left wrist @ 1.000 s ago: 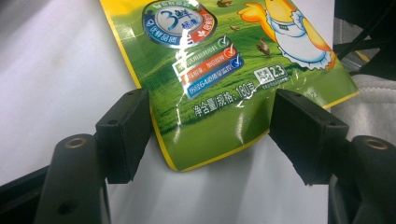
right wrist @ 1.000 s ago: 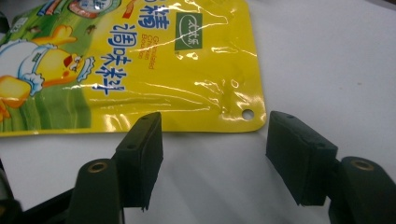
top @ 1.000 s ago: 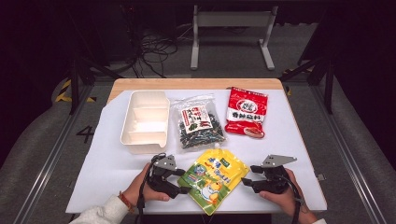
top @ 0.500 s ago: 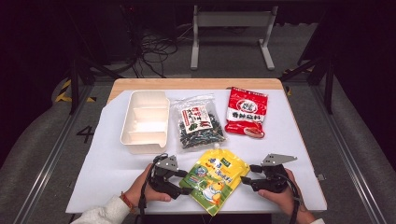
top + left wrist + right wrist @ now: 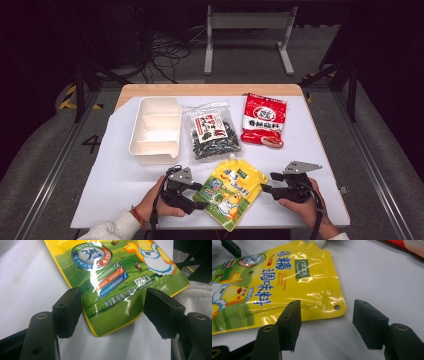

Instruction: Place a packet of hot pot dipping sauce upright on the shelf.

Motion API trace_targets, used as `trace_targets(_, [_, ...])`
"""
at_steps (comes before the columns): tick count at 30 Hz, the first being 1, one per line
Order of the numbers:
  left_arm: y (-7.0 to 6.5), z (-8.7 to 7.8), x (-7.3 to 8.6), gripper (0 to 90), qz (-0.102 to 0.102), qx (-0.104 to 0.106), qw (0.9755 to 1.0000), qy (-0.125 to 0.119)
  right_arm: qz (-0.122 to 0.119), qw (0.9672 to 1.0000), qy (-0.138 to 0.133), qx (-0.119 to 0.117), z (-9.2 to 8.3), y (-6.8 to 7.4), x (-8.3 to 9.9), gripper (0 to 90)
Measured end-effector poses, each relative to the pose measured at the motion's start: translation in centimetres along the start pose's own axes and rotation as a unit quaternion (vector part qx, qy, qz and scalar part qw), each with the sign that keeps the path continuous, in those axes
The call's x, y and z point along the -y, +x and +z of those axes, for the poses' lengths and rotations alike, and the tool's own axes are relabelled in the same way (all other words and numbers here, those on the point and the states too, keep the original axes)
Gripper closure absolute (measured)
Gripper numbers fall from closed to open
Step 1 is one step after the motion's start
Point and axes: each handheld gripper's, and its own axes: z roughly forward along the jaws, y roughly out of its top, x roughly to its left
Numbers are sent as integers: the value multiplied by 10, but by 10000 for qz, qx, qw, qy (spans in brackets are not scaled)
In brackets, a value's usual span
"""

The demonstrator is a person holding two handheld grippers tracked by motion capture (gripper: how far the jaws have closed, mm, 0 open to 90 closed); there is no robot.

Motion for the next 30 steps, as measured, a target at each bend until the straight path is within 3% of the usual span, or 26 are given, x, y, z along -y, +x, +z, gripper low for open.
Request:
trace_targets(3, [-1,1,-1,309,30,-6,10000,-15,-26,9999,-74,138,-3,-5,-4,401])
trace_targets(4, [-1,1,-2,307,46,29,10000,-63,-91,9991,-229,350,-8,-13,-11,403])
trace_targets(6, [-1,-1,-3,312,53,39,9999,-138,-71,9984,-306,474,-11,-19,-15,403])
trace_targets(8, [-1,-3,-4,362,84,-4,9998,-156,127,9959,-511,735,-14,-40,-25,409])
trace_targets(11, [-1,-3,-3,283,126,-143,9997,-120,556,9915,-711,938,-9,-70,-39,402])
trace_targets(14, [-3,-10,0,251,296,-440,9986,-75,786,9879,-659,1162,8,-98,-53,380])
trace_targets(18, [-11,-25,13,203,539,-881,9946,-41,1187,9841,-644,1156,31,-128,-67,346])
trace_targets(20, [-13,-34,20,183,544,-987,9935,-157,1479,9810,-670,1061,38,-142,-73,318])
trace_targets(21, [-14,-39,24,173,527,-1041,9930,-172,1537,9785,-652,1213,40,-148,-76,310])
trace_targets(24, [-18,-51,37,165,478,-1166,9916,-301,1654,9750,-648,1337,45,-164,-83,303])
trace_targets(26, [-20,-58,44,161,437,-1249,9907,-314,1720,9743,-607,1320,51,-172,-85,308])
trace_targets(28, [-21,-65,51,156,379,-1320,9898,-371,1635,9760,-442,1370,60,-175,-85,326])
trace_targets(30, [-21,-72,58,155,305,-1456,9881,-379,1646,9764,-478,1316,65,-176,-84,327])
